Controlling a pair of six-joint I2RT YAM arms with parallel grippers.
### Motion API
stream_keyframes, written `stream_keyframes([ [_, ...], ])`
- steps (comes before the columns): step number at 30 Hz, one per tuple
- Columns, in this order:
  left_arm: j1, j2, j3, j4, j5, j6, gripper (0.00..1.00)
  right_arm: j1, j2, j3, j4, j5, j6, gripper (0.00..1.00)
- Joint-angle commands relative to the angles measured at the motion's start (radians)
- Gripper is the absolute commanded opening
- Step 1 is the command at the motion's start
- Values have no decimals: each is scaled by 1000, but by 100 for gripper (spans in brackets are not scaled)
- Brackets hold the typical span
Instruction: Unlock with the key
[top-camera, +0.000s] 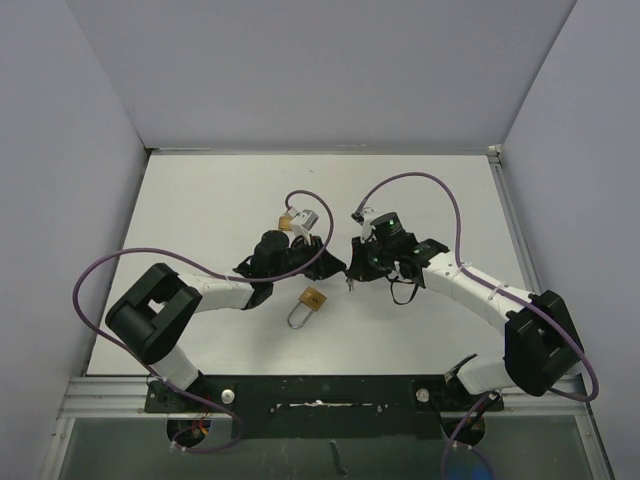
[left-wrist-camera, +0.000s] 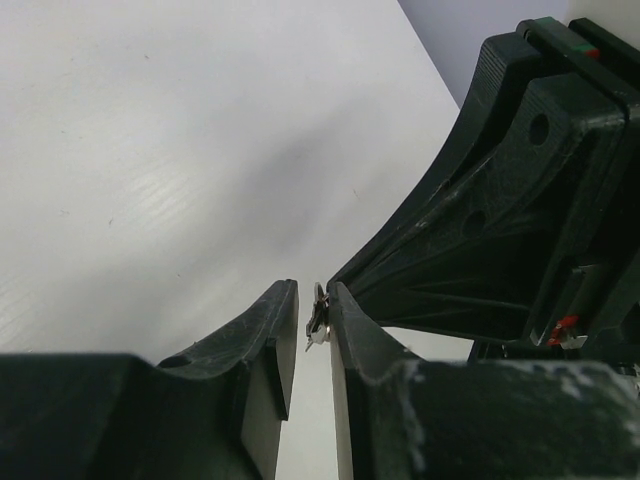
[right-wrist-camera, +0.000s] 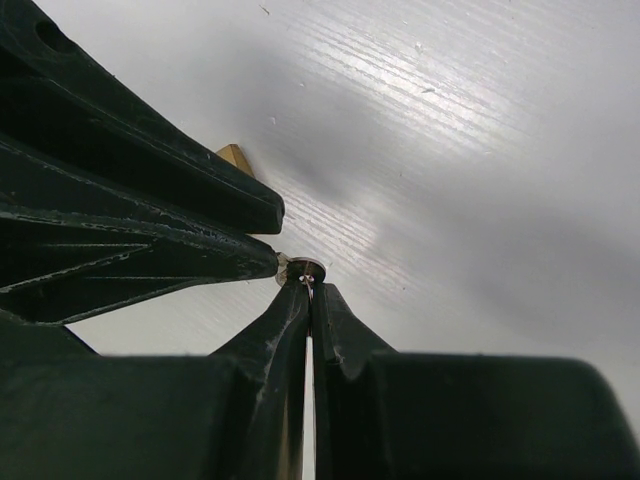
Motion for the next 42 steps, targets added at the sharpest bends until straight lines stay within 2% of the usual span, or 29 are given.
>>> stream_keyframes([
  [1,0,-3,29,76,1,-8,17,8,-4,47,34,-9,-2,0],
  [2,-1,-3,27,76,-3,-11,15,9,-5,47,35,-11,-2,0],
  [4,-2,-2,25,74,-12,-19,0,9,-3,47,36,-9,-1,0],
  [19,-2,-4,21,53,-58,-57,0,9,-20,40,49,7,11,1],
  [23,0,-10,15,48,-73,-65,0,9,-16,40,49,9,17,17],
  [27,4,-22,11,38,-90,-70,0,9,-11,38,52,8,24,19],
  [29,7,-28,11,37,-95,-73,0,9,-7,37,54,7,25,7],
  [31,8,-32,10,37,-96,-76,0,8,-3,36,55,16,30,4],
  [33,9,-38,12,36,-96,-78,0,10,-6,38,58,22,33,11],
  [38,11,-47,24,4,-101,-86,0,4,-42,15,81,68,33,17],
  [42,11,-57,36,-36,-109,-90,0,-22,-122,-93,208,91,9,21],
])
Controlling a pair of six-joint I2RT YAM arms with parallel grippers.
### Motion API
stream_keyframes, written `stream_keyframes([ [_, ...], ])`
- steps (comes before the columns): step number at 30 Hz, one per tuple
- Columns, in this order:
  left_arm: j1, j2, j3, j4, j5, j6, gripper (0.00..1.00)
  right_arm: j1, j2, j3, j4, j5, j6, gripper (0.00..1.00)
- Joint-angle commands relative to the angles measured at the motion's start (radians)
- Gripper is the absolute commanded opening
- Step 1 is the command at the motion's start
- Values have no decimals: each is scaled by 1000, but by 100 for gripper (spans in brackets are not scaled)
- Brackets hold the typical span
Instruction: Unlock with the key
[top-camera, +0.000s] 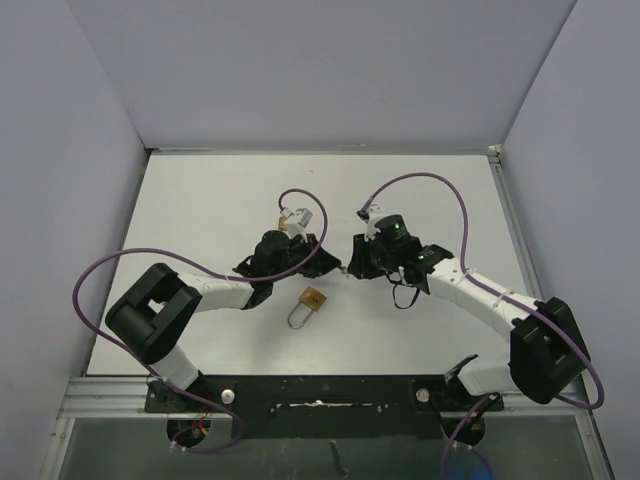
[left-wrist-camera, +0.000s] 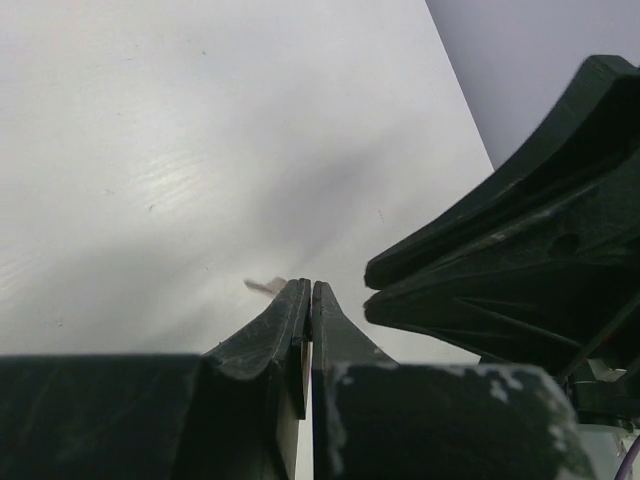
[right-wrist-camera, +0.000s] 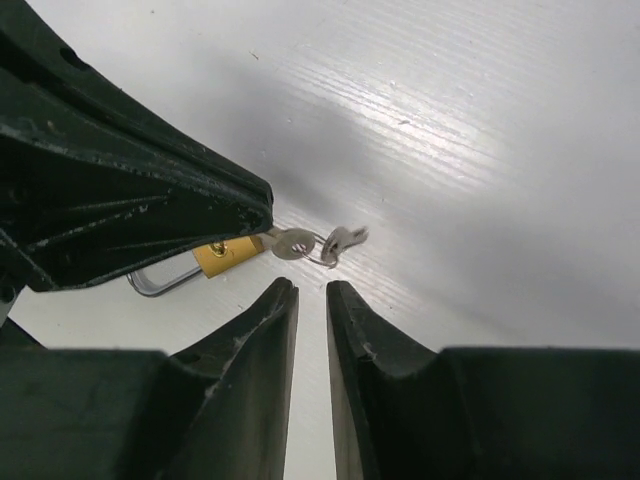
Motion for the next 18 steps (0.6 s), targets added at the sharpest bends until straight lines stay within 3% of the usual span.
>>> stream_keyframes([
  [1,7,-60,41,-22,-20,-12,0,-29,-128,-102,184,45,-28,21],
  [4,9,-69,61,-68,-24,-18,0,-36,-200,-191,307,67,-58,26],
  [10,8,-82,98,-116,-19,-37,0,-34,-239,-274,429,29,-185,52],
  [18,8,-102,100,-142,-22,-87,0,-17,-226,-298,508,24,-231,55],
])
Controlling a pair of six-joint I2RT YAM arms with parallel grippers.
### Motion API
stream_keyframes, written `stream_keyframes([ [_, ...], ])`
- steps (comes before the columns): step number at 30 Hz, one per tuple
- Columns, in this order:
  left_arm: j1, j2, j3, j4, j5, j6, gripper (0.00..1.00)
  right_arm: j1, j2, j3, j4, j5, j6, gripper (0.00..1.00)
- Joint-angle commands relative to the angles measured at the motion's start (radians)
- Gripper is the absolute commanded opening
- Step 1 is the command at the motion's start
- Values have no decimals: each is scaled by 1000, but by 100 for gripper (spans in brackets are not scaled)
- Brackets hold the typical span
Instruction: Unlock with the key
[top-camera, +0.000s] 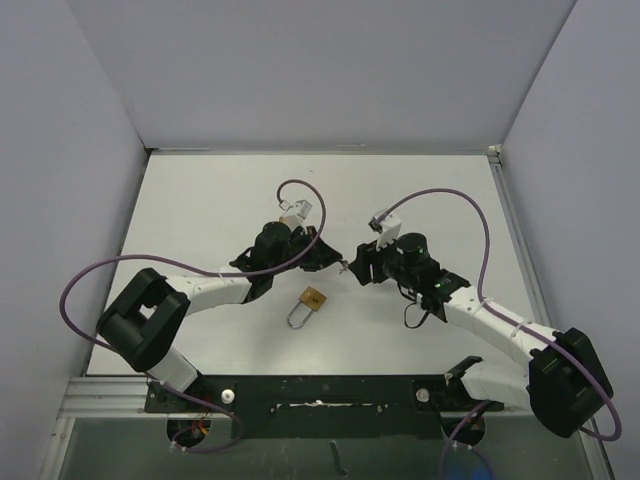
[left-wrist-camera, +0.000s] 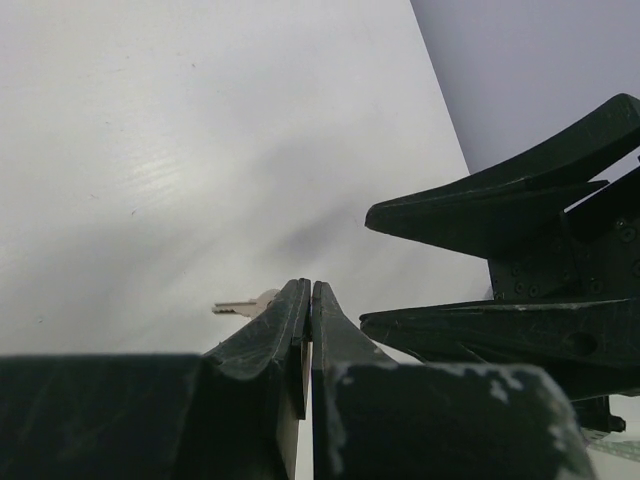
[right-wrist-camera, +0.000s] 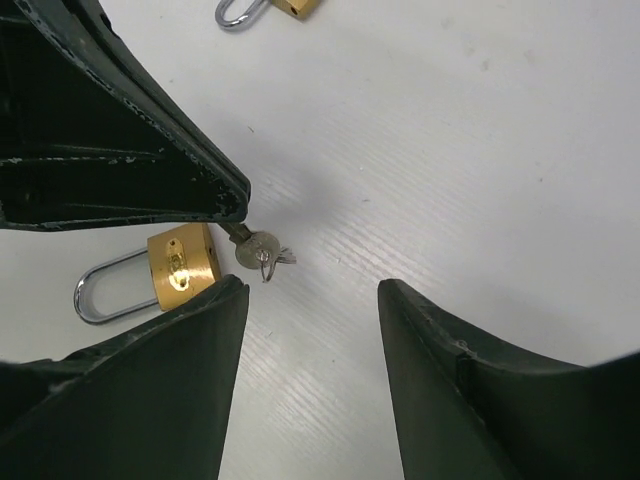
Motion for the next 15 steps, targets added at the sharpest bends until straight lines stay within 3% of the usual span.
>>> stream_keyframes([
  [1,5,-52,18,32,-8,-67,0,7,-12,-16,145,-4,-30,55],
  [5,17,-71,-43,144,-17,-164,0,-58,-47,-48,217,-80,117,54],
  [11,35,-58,-178,484,-25,-281,0,-225,-48,-107,400,-326,427,49],
  [15,35,-15,-185,575,-10,-323,0,-247,-48,-105,439,-368,470,49],
])
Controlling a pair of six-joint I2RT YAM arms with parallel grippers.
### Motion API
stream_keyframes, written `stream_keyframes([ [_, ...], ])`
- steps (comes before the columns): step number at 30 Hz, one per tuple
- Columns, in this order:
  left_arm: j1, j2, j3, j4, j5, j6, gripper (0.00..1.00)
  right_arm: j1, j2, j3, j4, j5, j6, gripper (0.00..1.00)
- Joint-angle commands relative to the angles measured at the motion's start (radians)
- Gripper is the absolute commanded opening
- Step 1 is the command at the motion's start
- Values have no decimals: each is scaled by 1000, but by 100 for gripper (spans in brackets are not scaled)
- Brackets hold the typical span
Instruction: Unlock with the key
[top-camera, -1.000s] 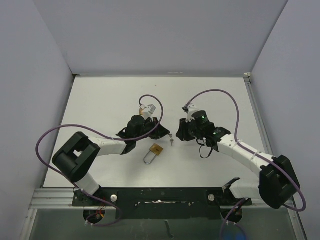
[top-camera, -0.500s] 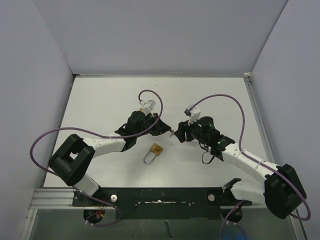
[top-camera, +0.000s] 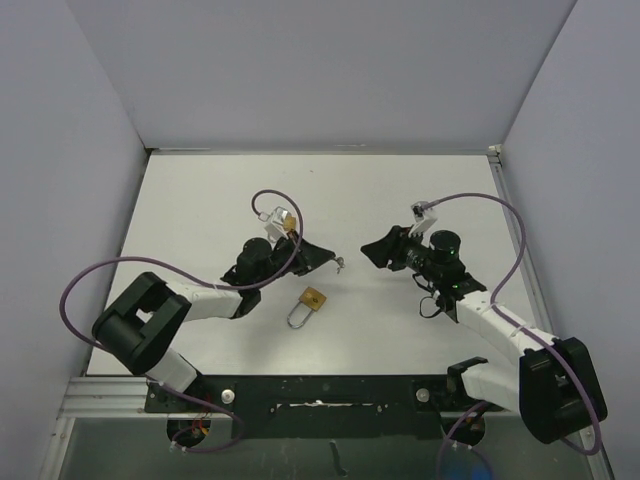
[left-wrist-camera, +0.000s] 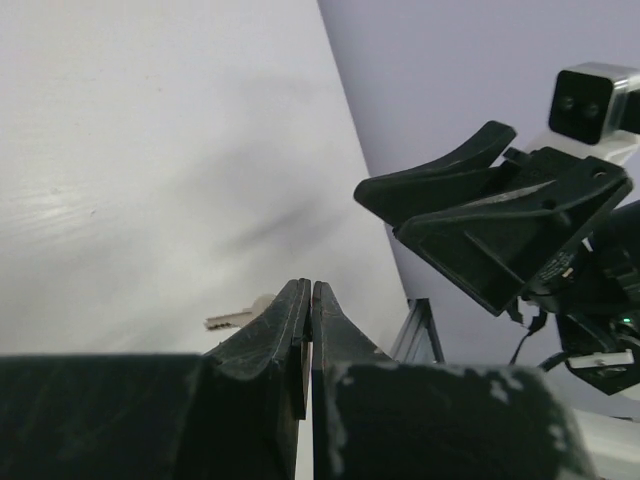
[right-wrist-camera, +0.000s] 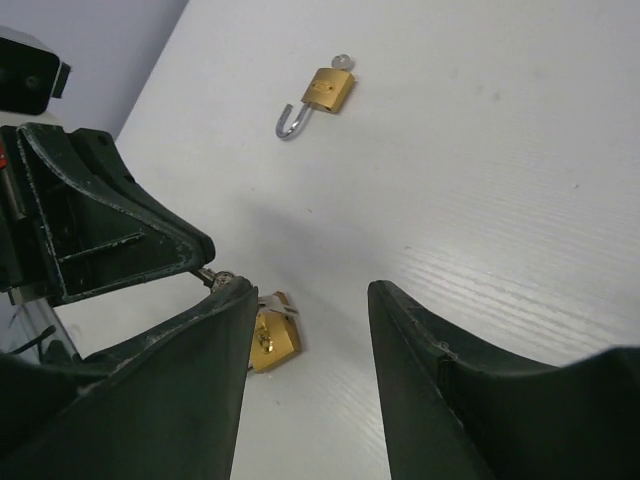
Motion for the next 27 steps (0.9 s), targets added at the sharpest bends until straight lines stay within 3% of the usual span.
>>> stream_keyframes([
  [1,4,31,7,279,9,-98,0,-8,-27,13,144,-120,117,49],
  [11,2,124,-6,460,29,-192,0,-18,-51,18,127,-144,101,49],
  [16,2,135,-1,467,34,-214,0,-17,-63,20,106,-136,60,48],
  [20,3,120,28,352,29,-224,0,6,-80,64,-25,-69,-83,47],
  [27,3,90,136,-44,29,-221,0,143,-114,170,-308,183,-404,50],
])
